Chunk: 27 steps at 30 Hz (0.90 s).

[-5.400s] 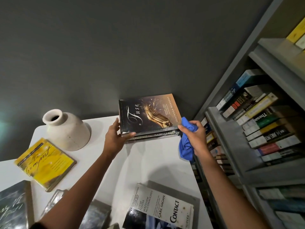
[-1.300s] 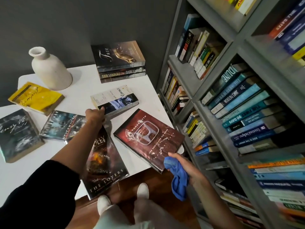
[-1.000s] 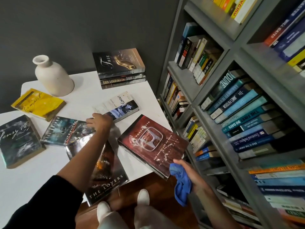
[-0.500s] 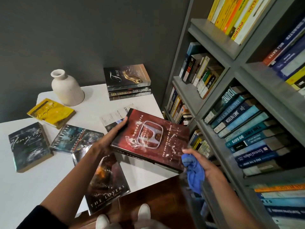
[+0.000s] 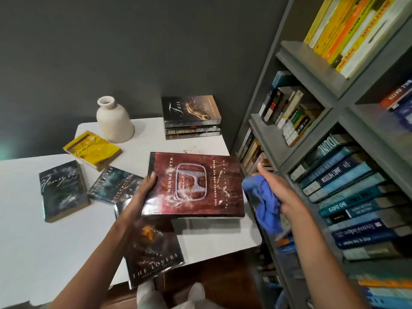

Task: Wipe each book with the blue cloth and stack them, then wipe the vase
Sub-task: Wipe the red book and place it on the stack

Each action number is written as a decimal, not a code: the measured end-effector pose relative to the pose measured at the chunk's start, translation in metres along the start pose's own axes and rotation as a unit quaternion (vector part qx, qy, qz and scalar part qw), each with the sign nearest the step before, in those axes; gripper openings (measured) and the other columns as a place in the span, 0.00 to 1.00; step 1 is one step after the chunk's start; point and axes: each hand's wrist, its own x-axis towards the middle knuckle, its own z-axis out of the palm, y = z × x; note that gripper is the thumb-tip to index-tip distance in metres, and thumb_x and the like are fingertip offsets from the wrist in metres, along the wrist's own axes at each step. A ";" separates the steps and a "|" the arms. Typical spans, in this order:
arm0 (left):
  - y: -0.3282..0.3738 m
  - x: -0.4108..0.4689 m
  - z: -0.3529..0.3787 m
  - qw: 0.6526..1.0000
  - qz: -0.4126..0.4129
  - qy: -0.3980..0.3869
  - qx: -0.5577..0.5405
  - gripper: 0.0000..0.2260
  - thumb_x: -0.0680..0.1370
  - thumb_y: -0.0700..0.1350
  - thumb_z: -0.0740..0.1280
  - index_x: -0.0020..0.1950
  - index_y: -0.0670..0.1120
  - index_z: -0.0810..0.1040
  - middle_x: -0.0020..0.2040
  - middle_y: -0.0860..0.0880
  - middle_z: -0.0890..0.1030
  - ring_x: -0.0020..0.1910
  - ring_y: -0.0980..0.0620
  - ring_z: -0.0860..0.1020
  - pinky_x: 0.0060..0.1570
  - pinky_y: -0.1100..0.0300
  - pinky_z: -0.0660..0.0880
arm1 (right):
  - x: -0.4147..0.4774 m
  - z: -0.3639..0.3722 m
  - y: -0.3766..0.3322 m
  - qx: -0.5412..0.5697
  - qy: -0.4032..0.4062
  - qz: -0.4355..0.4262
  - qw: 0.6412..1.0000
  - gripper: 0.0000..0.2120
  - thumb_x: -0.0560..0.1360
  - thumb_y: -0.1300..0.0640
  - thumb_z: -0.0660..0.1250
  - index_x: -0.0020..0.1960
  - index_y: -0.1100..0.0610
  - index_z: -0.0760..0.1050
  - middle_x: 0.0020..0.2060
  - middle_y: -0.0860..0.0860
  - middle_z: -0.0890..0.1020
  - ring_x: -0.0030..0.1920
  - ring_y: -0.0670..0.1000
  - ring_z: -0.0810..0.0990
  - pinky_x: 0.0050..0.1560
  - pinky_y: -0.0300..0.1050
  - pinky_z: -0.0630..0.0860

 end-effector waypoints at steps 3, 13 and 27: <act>0.007 -0.002 -0.001 1.000 0.020 0.014 -0.012 0.21 0.81 0.53 0.61 0.68 0.41 0.74 0.56 0.39 0.83 0.44 0.44 0.85 0.40 0.54 0.82 | 0.009 0.023 -0.014 0.003 0.140 -0.105 0.985 0.29 0.69 0.36 0.70 0.43 0.64 0.77 0.42 0.58 0.84 0.49 0.55 0.81 0.56 0.51 0.76; 0.002 0.006 -0.014 0.999 0.029 0.015 -0.039 0.27 0.76 0.51 0.65 0.71 0.38 0.69 0.53 0.39 0.83 0.42 0.43 0.85 0.44 0.49 0.83 | -0.011 0.081 -0.009 -0.435 0.190 -0.395 0.786 0.11 0.77 0.53 0.67 0.57 0.55 0.75 0.54 0.52 0.71 0.53 0.51 0.71 0.44 0.46 0.76; 0.009 0.014 -0.019 0.999 0.033 -0.001 -0.042 0.30 0.74 0.56 0.71 0.69 0.39 0.71 0.59 0.37 0.81 0.47 0.41 0.83 0.52 0.43 0.79 | -0.013 0.081 -0.011 -0.399 0.151 -0.438 0.791 0.12 0.74 0.51 0.70 0.56 0.55 0.81 0.46 0.49 0.76 0.41 0.50 0.78 0.39 0.45 0.78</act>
